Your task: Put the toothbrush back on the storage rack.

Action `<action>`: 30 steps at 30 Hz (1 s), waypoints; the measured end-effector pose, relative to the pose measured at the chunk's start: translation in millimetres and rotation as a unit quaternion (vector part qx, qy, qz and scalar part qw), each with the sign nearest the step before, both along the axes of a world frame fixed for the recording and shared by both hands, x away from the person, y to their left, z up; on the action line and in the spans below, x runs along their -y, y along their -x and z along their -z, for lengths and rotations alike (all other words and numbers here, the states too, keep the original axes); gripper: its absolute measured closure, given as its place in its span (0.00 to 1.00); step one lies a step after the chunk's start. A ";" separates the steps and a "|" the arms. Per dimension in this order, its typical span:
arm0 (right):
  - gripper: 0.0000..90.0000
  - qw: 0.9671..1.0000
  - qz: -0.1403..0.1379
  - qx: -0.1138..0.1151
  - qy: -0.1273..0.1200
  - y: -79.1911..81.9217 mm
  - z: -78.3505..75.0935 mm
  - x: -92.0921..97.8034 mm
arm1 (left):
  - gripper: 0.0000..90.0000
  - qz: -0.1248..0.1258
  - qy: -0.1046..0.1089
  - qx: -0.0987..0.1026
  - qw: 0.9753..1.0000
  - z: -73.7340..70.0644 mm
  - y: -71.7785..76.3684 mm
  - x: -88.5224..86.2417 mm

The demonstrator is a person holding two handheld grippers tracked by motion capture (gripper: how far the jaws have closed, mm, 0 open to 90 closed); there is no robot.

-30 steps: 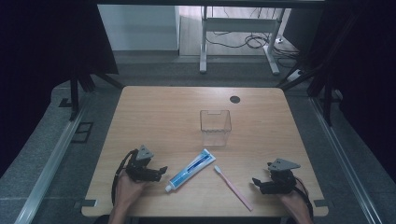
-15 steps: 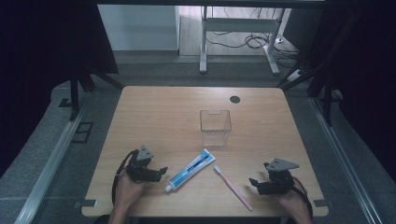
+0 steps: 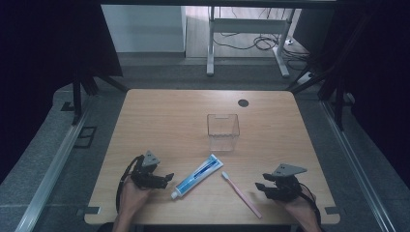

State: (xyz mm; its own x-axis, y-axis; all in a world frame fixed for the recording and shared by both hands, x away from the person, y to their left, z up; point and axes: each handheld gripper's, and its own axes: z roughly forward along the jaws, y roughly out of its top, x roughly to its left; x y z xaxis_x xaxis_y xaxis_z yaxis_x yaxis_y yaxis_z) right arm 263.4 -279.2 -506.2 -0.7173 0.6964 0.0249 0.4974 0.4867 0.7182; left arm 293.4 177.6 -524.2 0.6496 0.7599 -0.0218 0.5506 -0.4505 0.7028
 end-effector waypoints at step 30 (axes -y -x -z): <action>1.00 0.997 -0.076 -0.017 -0.005 12.7 -4.0 -48.9 | 0.14 0.010 -0.008 0.002 1.000 0.2 0.5 3.1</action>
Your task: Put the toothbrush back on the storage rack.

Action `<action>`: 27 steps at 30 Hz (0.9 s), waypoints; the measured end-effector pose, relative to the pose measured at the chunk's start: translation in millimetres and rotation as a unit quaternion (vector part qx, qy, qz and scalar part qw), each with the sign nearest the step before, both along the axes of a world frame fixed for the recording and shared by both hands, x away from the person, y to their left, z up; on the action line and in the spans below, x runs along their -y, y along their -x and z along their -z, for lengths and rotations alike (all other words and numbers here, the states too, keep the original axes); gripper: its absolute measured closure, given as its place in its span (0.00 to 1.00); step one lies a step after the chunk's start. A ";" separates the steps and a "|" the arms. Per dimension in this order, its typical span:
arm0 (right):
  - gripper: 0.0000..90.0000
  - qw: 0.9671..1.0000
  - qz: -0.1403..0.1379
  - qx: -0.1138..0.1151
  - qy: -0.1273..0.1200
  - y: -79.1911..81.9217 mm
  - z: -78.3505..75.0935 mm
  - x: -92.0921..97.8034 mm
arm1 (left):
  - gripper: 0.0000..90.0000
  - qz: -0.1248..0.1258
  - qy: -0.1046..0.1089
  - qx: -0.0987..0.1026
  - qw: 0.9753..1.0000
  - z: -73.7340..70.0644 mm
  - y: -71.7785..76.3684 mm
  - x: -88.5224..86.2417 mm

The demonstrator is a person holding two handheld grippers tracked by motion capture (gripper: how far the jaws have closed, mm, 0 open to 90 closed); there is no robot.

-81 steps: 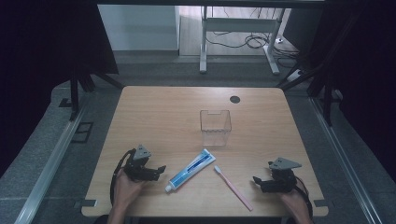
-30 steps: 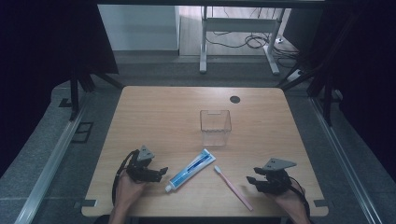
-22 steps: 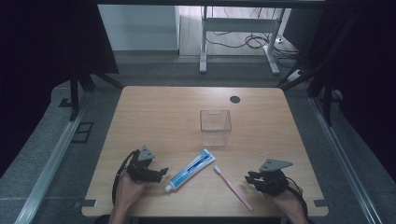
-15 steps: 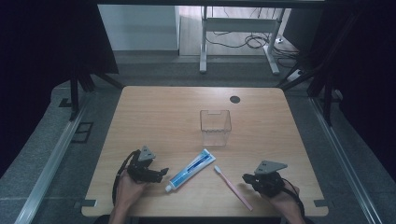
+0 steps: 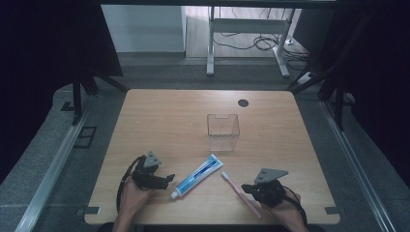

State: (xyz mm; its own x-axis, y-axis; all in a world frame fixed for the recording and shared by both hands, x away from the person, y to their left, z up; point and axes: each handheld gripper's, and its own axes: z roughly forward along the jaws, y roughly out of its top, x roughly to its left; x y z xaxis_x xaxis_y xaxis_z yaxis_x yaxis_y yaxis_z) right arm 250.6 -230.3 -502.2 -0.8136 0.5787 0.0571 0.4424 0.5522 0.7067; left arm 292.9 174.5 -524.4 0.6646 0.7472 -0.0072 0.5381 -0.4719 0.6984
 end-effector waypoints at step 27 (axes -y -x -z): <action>1.00 0.999 -0.010 -0.030 0.034 -4.4 15.8 -7.5 | 0.15 0.000 -0.008 0.002 1.000 0.6 0.4 1.5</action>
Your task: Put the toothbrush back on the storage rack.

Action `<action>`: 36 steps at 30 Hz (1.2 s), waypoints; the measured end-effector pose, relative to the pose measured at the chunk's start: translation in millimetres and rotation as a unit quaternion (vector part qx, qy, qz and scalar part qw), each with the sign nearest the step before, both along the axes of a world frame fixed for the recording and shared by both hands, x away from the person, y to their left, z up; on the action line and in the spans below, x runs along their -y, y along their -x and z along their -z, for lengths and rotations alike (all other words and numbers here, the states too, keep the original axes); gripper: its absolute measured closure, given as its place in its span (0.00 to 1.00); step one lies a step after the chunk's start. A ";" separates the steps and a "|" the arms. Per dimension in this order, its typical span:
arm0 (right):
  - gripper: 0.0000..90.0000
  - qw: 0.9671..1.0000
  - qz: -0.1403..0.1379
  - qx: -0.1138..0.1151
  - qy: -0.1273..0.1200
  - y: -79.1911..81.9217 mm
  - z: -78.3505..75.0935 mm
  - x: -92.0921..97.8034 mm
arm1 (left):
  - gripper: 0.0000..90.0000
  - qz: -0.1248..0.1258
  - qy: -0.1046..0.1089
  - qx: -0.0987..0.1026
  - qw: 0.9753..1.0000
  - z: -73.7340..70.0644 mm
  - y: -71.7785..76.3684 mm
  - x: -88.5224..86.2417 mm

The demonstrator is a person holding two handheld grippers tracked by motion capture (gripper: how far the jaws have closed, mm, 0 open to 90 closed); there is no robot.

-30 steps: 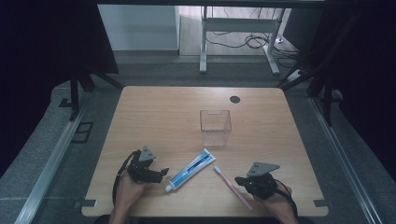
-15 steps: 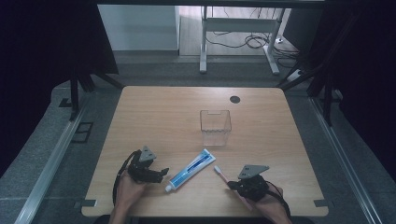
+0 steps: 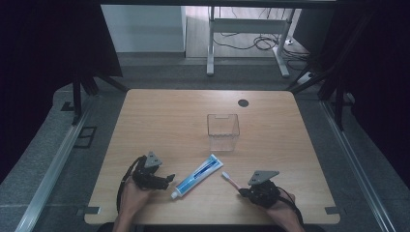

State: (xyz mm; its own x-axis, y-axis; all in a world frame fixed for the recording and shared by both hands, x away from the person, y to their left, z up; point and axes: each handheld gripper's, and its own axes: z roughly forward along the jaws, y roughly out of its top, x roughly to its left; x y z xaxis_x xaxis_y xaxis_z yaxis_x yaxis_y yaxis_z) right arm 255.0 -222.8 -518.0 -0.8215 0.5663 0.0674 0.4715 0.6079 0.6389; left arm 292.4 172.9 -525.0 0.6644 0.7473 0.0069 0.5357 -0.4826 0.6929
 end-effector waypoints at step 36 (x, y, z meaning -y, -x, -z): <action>0.83 0.999 0.015 -0.011 0.044 -14.2 -23.8 34.2 | 0.15 -0.003 0.001 0.002 1.000 0.3 1.8 -0.8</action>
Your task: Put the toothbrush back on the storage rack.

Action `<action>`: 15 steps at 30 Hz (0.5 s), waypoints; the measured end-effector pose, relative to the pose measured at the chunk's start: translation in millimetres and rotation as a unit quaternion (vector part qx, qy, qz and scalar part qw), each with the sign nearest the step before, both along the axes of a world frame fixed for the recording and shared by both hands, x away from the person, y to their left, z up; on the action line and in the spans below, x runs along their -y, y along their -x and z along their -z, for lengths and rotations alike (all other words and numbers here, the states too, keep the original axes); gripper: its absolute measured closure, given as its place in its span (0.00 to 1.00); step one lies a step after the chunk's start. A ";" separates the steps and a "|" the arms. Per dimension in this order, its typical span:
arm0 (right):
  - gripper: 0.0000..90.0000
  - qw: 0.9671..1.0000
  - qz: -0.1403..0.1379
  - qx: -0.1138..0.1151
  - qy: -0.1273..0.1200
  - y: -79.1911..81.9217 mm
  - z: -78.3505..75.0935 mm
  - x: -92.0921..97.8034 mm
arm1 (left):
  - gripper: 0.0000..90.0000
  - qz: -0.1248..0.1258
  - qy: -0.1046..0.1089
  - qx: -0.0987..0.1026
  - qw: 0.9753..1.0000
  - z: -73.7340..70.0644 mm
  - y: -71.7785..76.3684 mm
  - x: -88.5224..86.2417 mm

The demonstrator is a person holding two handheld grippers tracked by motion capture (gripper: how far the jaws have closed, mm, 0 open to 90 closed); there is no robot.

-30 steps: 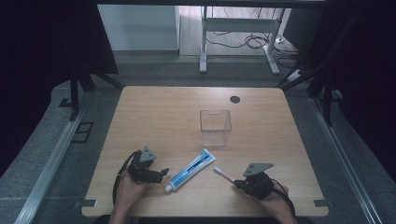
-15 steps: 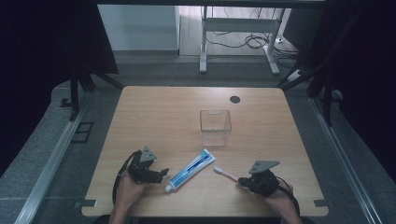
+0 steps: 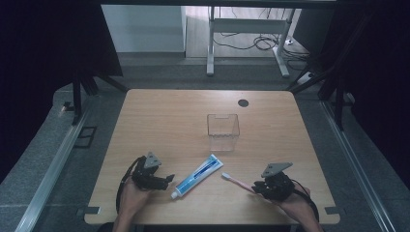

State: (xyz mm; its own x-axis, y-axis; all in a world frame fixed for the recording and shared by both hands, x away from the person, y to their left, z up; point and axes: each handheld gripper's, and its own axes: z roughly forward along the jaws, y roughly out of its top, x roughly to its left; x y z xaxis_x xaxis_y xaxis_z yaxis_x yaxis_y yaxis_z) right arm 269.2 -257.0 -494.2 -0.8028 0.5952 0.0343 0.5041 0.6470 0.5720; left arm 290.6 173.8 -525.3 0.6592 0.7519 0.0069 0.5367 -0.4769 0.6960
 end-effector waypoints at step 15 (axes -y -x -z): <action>0.84 0.990 -0.060 -0.041 0.117 -16.0 -10.1 -28.3 | 0.15 0.002 -0.002 -0.001 1.000 0.7 -0.1 0.3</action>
State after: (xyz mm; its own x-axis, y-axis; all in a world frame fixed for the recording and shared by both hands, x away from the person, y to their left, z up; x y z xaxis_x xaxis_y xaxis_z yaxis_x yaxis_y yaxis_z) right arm 285.2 -228.6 -484.0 -0.8689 0.4943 -0.0244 0.4538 0.8153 0.3596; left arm 290.7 173.5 -526.0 0.6619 0.7496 0.0083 0.5367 -0.4816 0.6928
